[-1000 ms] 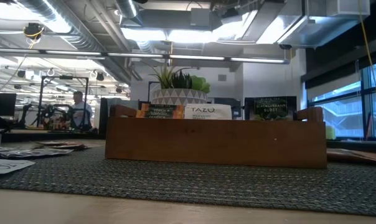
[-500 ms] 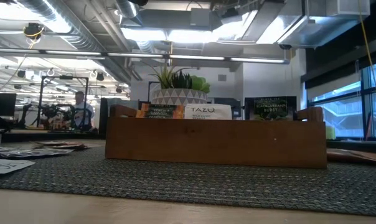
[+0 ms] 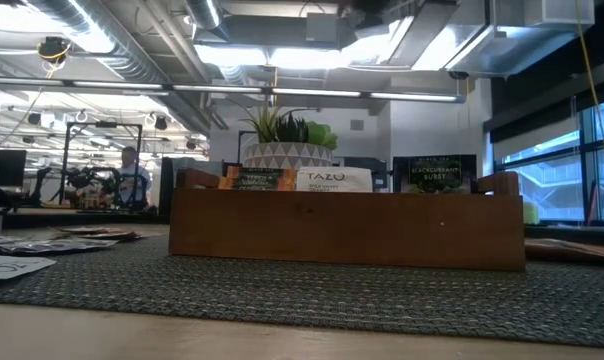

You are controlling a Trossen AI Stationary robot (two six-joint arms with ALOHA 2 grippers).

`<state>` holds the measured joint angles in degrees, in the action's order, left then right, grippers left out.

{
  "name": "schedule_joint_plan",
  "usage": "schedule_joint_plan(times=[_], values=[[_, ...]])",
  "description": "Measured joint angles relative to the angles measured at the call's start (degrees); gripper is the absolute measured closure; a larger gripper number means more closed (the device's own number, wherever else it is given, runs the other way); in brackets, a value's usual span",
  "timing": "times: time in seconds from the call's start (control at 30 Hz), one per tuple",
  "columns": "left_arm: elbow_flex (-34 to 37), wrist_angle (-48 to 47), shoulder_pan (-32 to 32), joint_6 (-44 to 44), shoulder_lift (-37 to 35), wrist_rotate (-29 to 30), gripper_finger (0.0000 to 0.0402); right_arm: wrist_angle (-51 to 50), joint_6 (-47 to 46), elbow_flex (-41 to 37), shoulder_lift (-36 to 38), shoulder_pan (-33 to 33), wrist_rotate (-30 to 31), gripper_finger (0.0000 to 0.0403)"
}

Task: Pick & Place Tea
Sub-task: Put the violet tea bag into the right section of the wooden organizer

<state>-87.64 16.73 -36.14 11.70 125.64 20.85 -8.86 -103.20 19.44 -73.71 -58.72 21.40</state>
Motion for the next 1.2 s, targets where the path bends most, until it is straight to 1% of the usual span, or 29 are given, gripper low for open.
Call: schedule_joint_plan(times=[0.07,0.13,0.23,0.33,0.53,0.63,0.7,0.9,1.07,1.2], values=[[-3.9,-4.0,0.7,-0.1,1.7,0.0,0.021,0.0,0.0,0.0,0.0,0.0,0.5,0.0376],[-7.0,-6.0,1.5,-0.3,3.5,0.0,0.0211,0.1,0.0,0.0,0.0,0.0,0.8,0.0376],[-10.9,-6.1,2.8,-0.9,6.5,-0.4,0.0212,0.1,0.0,0.0,0.0,0.0,0.8,0.0376],[-14.2,-6.1,4.0,-0.8,10.1,-2.5,0.021,0.1,0.0,0.0,0.0,0.0,0.9,0.0376],[-21.2,-5.9,5.9,-0.5,16.8,-2.6,0.0212,0.3,0.3,0.0,0.0,0.0,1.0,0.0376],[-24.1,-5.9,7.3,0.0,19.7,-2.1,0.021,1.0,2.5,0.0,0.0,0.0,1.1,0.0376],[-25.3,-6.2,8.2,1.5,21.6,-2.0,0.021,1.7,3.2,0.0,0.0,0.0,1.2,0.0376],[-25.4,-7.0,10.0,5.9,24.9,-2.7,0.0211,4.0,3.6,-0.1,-0.1,0.0,0.8,0.0379],[-25.4,-6.7,10.1,6.2,25.1,-2.4,0.0211,8.1,9.1,-0.1,-0.1,0.1,1.0,0.0385],[-25.4,-6.7,10.4,7.1,25.1,-2.1,0.0212,7.9,9.9,0.0,-0.1,0.5,1.7,0.0389]])
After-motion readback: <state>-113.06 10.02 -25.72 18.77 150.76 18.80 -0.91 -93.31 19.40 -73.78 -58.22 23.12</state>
